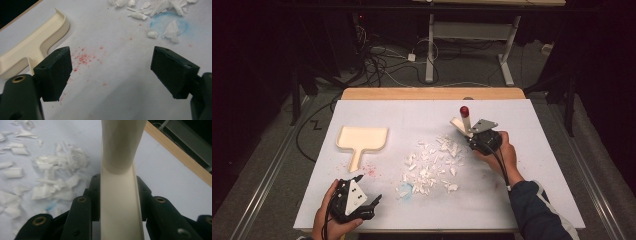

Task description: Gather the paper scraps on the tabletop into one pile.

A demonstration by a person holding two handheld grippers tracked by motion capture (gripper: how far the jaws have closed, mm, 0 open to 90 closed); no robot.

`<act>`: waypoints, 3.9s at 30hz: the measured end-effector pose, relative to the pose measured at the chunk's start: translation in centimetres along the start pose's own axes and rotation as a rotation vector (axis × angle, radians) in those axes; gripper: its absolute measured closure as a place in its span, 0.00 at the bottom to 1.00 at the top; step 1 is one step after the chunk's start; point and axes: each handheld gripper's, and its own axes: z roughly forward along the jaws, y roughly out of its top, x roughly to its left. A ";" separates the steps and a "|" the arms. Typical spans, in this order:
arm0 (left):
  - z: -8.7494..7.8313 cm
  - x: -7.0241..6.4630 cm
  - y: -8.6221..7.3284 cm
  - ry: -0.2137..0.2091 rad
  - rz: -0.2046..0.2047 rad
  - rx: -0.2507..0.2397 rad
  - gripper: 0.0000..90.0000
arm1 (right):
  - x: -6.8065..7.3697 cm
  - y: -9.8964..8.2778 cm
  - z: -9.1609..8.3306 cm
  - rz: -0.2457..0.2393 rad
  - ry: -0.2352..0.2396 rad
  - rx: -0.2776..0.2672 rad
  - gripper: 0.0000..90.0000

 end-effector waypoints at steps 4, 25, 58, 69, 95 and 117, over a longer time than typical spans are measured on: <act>0.2 -0.1 0.0 -0.006 0.004 0.004 0.18 | 1.8 0.4 -0.3 -0.060 0.047 -0.019 0.76; 0.1 -0.3 0.2 -0.011 0.024 0.003 0.18 | 5.9 0.3 -8.4 -0.179 0.220 -0.153 0.76; 0.5 -0.2 0.1 -0.033 0.015 0.002 0.18 | 6.8 5.0 3.0 -0.197 0.076 -0.110 0.76; 0.4 -0.3 0.1 -0.032 0.017 0.007 0.18 | 9.7 3.7 -0.3 -0.361 0.362 -0.222 0.75; -1.9 1.5 -0.4 0.056 -0.043 -0.071 0.18 | 9.5 3.5 -8.2 -0.121 0.462 -0.299 0.76; -2.3 2.2 -1.6 0.121 -0.124 -0.077 0.18 | 15.3 3.2 -5.4 -0.049 0.564 -0.157 0.76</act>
